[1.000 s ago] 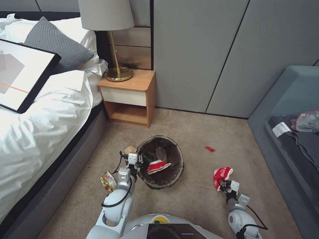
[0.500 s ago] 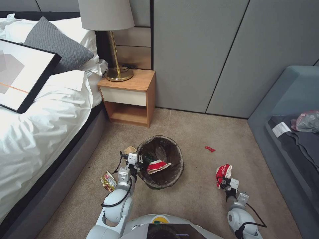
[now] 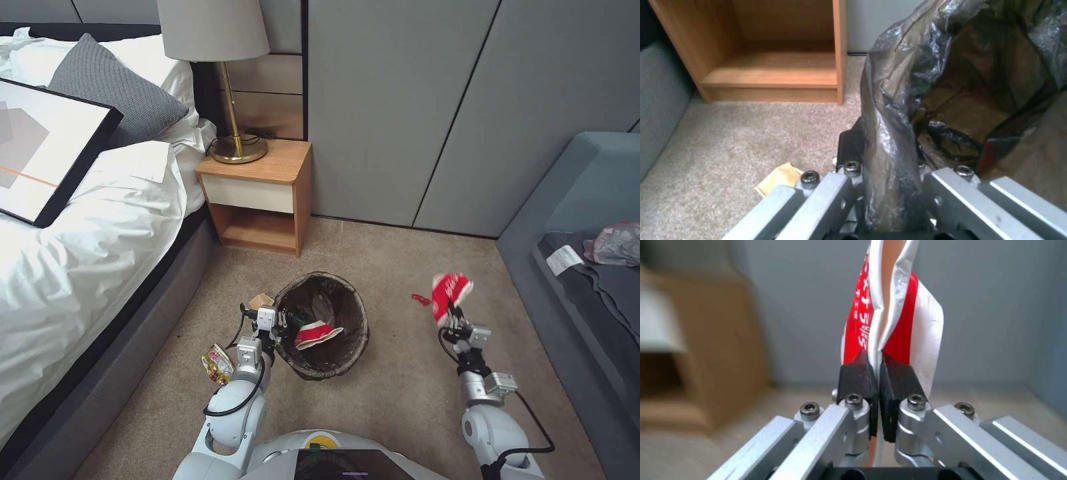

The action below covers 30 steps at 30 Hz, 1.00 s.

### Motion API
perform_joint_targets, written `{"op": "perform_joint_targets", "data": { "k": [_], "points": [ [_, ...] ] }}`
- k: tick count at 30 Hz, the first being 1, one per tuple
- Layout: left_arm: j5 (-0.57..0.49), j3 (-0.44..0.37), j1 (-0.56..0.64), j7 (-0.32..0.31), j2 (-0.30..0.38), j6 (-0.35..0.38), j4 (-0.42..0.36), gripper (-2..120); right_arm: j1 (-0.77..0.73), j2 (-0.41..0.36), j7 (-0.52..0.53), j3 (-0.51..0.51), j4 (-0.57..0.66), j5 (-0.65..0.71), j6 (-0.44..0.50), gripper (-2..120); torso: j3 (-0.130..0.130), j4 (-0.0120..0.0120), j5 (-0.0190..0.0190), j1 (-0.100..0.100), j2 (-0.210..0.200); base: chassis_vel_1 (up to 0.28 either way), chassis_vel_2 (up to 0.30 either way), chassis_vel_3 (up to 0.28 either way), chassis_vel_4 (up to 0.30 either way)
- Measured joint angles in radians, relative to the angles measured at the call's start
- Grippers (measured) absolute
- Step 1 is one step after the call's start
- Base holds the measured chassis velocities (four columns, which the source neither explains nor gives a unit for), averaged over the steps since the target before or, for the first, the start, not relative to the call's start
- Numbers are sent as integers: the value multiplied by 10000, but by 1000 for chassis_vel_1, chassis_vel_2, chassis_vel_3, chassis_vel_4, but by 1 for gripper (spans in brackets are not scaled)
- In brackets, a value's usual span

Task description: Pick up the trash bin, then pick up the garbage from the floor and place it into the trash bin.

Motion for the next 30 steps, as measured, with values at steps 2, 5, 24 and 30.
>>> {"op": "perform_joint_targets", "data": {
  "k": [2, 5, 24, 30],
  "points": [
    [0, 0, 0, 0, 0, 0, 0, 0, -158, -35, -622, -31, 645, -6, 359, 0, 0, 0, 0, 0, 0, 0, 0, 0, 0],
    [0, 1, 0, 0, 0, 0, 0, 0, -322, -101, -1382, -205, 1521, 7, 664, 0, 0, -3, 0, 0, 0, 0, 0, 0, 0],
    [0, 2, 0, 0, 0, 0, -1, 0, -108, -889, -4692, -2583, 2864, -205, -595, 0, 0, -1, 2, 0, 0, 0, 0, 0, 0],
    [0, 1, 0, 0, 0, 0, 0, 0, -58, -688, -4639, -2884, 2060, -521, -413, 0, 0, -1, 2, 0, 0, 0, 0, 0, 0]
  ]
}}
